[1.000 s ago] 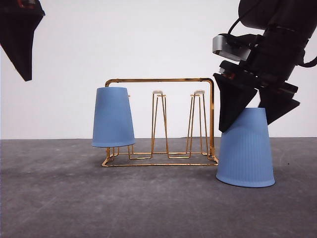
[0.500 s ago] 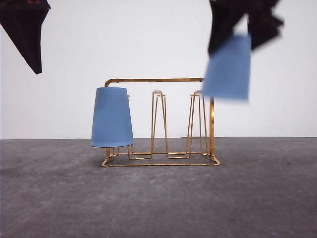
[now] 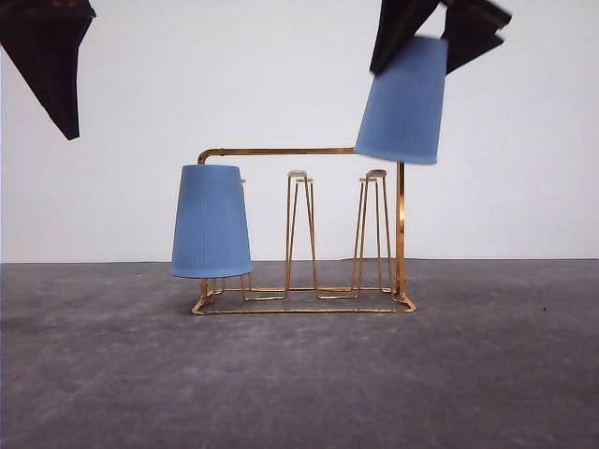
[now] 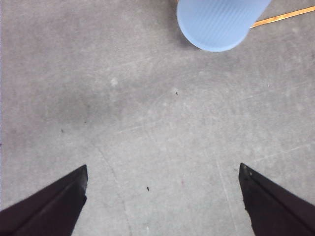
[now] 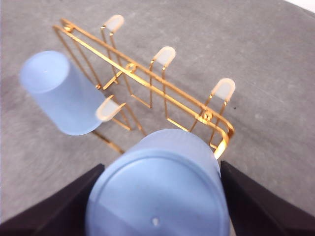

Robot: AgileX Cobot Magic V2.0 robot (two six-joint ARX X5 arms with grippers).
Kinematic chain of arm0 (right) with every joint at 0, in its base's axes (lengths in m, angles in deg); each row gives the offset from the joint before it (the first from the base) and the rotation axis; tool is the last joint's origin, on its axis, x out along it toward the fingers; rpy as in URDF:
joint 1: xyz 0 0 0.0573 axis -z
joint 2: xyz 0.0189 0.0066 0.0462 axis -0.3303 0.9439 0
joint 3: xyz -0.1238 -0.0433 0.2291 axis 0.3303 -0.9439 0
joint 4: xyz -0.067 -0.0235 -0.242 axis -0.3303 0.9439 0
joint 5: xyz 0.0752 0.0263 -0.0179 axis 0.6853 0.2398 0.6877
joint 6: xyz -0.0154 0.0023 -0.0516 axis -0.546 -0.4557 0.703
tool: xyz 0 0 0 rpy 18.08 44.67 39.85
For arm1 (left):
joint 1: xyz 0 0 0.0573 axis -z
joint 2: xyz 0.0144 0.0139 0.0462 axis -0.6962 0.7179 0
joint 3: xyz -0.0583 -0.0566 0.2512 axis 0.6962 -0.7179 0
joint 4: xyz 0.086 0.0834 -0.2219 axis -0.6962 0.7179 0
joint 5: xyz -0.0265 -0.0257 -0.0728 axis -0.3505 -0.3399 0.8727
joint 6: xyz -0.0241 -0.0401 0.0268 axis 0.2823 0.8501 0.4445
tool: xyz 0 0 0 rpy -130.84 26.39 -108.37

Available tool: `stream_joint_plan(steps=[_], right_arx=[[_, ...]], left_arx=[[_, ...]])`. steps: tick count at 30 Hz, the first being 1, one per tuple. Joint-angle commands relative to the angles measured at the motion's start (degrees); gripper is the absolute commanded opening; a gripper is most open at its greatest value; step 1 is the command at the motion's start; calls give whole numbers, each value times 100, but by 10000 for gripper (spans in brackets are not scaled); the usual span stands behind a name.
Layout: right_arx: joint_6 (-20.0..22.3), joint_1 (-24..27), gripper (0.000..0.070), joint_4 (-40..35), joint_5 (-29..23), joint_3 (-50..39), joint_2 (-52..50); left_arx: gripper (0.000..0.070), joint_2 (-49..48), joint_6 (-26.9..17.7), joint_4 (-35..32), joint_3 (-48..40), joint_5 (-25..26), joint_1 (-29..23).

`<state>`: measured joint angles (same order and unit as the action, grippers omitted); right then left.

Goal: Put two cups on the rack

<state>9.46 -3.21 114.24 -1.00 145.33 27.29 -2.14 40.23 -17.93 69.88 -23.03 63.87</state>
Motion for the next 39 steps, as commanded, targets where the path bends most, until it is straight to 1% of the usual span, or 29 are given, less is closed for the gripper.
stream_joint_plan(steps=[1,8,9,10,12,13,14,20,26,28,30,34,36,39], right_arx=[[13,-57,386,-141,4,70,265],[-65,-114,389,-495,1,70,1080],[-64,-119,398,-496,-1,70,1166],[-63,-127,430,-503,-1,70,1251],[-64,-141,541,-516,0,70,1388],[-67,-140,580,-520,1,70,1418],[-70,-139,603,-526,1,70,1433],[-162,-136,605,-762,-6,74,1429],[-327,68,604,-585,-345,74,989],[-371,179,603,-564,-392,74,690],[-399,290,602,-445,-589,74,358],[-393,588,602,116,-1015,64,-275],[-393,781,602,334,-1077,-20,-557],[-395,1126,602,355,-1075,-487,-1102]], left_arx=[[585,50,28,-18,83,6,20],[585,50,24,-24,83,6,20],[585,50,24,-24,83,5,20],[585,50,24,-24,83,4,20],[585,50,25,-24,83,4,20],[585,50,26,-24,83,5,20],[585,50,24,-24,83,6,20],[585,50,24,-31,83,4,20],[585,50,-20,-140,83,-11,-45],[585,50,-57,-282,83,-12,-158],[585,50,-82,-437,83,-11,-293],[585,50,-88,-682,83,-6,-628],[585,50,-115,-700,83,-2,-820],[585,50,-154,-695,83,4,-1093]])
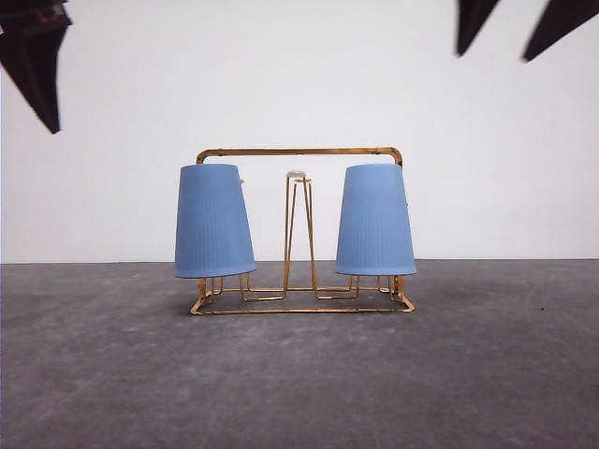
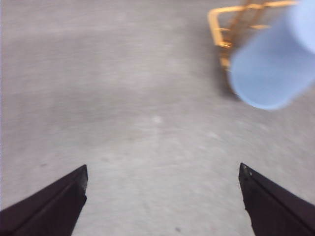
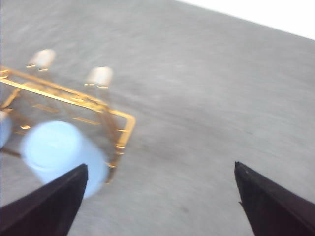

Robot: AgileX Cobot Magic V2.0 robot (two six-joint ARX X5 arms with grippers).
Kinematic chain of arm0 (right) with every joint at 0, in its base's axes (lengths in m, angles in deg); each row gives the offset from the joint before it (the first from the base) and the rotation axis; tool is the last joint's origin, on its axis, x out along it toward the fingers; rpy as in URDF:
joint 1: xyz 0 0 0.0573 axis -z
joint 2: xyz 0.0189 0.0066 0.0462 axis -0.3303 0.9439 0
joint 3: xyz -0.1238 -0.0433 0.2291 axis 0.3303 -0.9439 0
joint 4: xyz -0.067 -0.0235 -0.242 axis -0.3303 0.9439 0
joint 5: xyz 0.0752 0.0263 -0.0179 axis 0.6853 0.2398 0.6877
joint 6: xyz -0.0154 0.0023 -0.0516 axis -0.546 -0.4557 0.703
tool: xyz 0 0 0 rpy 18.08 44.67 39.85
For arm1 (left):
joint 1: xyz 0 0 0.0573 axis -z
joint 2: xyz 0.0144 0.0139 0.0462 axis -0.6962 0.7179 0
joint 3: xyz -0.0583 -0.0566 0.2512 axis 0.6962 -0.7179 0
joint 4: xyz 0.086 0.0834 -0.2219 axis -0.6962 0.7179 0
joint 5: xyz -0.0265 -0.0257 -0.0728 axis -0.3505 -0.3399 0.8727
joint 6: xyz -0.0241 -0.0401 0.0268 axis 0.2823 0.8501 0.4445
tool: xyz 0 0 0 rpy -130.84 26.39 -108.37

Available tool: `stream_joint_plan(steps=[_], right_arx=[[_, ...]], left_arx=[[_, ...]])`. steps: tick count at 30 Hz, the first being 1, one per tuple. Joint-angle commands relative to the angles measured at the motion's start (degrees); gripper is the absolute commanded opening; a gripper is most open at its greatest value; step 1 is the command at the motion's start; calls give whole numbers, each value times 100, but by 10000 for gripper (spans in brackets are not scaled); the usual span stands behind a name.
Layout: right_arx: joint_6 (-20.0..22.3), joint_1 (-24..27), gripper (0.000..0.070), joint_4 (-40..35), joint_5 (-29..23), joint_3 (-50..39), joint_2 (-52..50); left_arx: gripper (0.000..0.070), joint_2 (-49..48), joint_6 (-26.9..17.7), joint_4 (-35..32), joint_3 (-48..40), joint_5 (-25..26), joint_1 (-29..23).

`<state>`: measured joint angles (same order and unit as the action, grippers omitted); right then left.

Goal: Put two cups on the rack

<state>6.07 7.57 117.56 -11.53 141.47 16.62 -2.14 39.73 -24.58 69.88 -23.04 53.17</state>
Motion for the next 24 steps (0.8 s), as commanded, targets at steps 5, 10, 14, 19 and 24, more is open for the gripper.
stream_joint_plan(steps=[5,10,14,19,24], right_arx=[[-102,460,602,-159,34,-1395,-927],[-433,512,602,-202,42,-2506,-1497],[-540,512,602,-265,-2,-2842,-1593],[-612,521,602,-430,0,-2877,-1589],[-664,521,85,-522,22,-2877,-1589]], left_arx=[[585,50,-120,17,83,7,-298],[585,50,-101,20,83,7,-313],[585,50,-103,31,83,9,-302],[585,50,-103,34,83,9,-302],[108,50,-143,67,83,7,-302]])
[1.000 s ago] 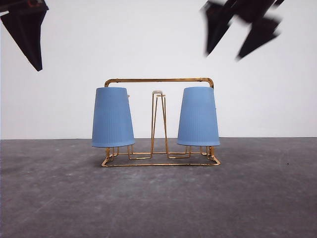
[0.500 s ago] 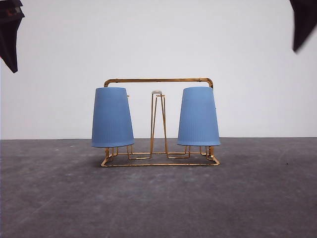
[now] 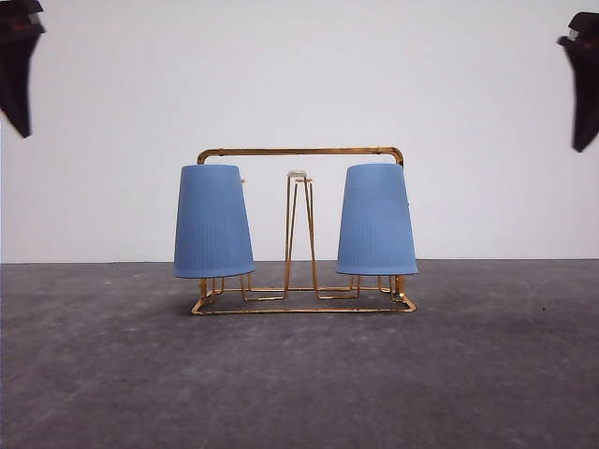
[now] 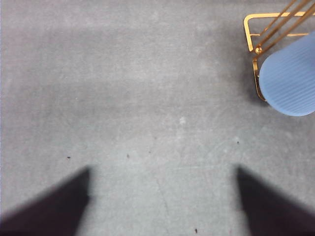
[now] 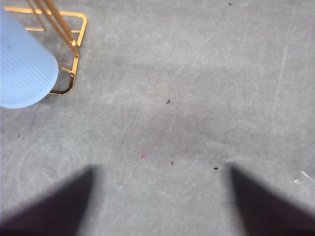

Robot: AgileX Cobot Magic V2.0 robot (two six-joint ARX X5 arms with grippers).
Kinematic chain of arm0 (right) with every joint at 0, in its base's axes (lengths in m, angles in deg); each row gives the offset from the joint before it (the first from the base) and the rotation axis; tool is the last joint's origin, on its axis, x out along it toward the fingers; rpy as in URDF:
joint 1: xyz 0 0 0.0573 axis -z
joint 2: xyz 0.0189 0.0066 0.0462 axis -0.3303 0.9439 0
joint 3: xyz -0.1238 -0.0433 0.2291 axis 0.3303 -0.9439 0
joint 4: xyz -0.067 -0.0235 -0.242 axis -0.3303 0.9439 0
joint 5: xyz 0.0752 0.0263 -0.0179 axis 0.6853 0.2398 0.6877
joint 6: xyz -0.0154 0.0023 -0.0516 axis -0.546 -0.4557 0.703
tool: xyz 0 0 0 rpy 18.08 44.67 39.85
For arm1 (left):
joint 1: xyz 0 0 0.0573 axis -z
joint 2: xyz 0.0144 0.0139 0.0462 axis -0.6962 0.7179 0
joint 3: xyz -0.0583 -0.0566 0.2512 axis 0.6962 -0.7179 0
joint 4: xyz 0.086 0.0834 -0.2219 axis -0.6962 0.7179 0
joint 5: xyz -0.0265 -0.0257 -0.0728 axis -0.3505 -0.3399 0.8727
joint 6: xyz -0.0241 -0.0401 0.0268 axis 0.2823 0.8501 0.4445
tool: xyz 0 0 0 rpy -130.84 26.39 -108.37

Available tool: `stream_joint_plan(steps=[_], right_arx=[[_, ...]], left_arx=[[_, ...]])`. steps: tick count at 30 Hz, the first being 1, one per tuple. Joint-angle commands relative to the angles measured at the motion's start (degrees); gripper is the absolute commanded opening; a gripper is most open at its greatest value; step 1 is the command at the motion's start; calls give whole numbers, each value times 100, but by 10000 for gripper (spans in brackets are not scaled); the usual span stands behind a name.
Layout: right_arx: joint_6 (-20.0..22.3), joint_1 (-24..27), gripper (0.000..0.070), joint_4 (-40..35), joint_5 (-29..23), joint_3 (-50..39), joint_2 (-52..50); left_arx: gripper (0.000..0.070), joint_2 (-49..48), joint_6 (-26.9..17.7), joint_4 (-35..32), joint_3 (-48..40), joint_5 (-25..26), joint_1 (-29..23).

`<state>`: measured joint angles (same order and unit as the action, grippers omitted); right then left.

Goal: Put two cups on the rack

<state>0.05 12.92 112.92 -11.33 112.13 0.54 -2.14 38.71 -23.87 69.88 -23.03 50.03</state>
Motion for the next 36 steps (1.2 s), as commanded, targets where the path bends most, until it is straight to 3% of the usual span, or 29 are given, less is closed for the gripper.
stream_joint_plan(steps=[1,20,25,27,32,36], right_arx=[[-51,-13,9,-80,1,57,20],[-80,-17,17,-499,-18,59,20],[-80,-17,17,-658,-19,59,20],[-80,-17,17,-747,-19,59,20],[-80,-17,17,-933,-19,59,20],[-80,-17,17,-1114,-20,59,20]], left_arx=[[1,50,-58,-10,83,7,11],[0,48,20,-40,85,14,24],[0,-138,-168,-134,-45,-148,-31],[0,-474,-162,-478,-473,-157,-50],[0,-1938,-84,-2564,-2508,-162,-275],[0,-3300,228,-3576,-3971,-167,-498]])
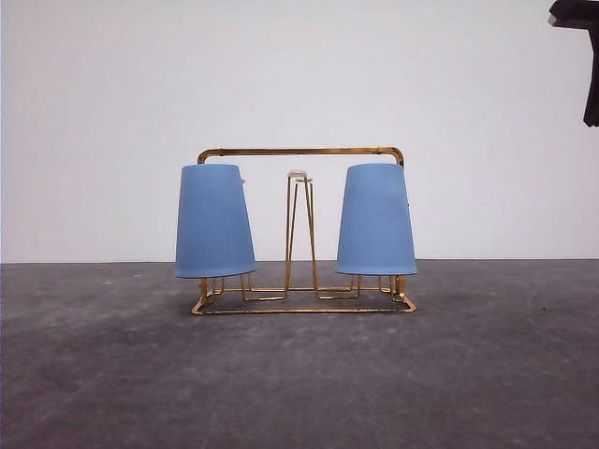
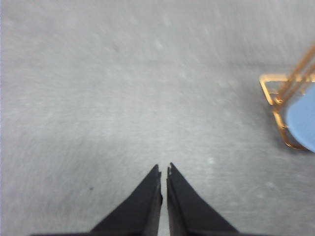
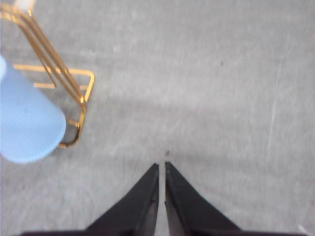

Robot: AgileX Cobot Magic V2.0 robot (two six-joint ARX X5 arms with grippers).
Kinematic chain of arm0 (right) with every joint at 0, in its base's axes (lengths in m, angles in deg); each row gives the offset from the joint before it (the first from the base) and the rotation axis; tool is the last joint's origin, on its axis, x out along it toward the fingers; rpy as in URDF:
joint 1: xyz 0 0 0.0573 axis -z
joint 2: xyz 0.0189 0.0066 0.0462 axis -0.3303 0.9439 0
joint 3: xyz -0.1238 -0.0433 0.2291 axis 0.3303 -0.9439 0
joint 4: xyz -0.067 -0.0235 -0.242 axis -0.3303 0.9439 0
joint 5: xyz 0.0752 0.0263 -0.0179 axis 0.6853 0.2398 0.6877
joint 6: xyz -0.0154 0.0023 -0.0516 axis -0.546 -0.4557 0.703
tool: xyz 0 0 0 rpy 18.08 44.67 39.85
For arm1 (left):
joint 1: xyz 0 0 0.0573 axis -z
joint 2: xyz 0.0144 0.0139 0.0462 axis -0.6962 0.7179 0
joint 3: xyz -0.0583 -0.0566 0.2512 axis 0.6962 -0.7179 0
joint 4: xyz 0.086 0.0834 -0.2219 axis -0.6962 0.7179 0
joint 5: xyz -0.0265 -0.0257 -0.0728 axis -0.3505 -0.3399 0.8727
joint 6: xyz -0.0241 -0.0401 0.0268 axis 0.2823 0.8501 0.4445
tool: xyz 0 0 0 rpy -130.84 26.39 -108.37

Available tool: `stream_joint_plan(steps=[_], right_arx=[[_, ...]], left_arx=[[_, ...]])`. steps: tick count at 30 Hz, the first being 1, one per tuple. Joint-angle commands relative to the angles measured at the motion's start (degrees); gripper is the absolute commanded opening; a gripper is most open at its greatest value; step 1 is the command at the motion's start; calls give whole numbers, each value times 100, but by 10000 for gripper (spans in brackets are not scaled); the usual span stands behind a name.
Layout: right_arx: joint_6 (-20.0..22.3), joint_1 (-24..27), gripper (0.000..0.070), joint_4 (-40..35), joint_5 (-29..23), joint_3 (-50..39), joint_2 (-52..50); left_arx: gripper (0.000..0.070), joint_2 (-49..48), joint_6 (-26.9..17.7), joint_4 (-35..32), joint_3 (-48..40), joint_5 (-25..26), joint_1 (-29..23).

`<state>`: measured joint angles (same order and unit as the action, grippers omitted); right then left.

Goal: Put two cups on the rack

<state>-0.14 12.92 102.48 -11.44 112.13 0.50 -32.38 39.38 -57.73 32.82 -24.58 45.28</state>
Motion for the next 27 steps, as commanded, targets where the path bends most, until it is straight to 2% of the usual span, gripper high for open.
stream_joint_plan(steps=[1,7,16,27], right_arx=[[-61,-17,17,-104,-8,59,24],[-61,-17,17,-375,-9,59,24],[-61,-17,17,-755,-9,59,24],[-61,-17,17,-1106,-8,59,24]], left_arx=[[0,-624,232,-330,-562,-11,-79],[0,-2377,390,-547,-1789,-11,-325],[0,-3751,346,-525,-2724,-16,-351],[0,-3940,360,-686,-2871,-33,-353]])
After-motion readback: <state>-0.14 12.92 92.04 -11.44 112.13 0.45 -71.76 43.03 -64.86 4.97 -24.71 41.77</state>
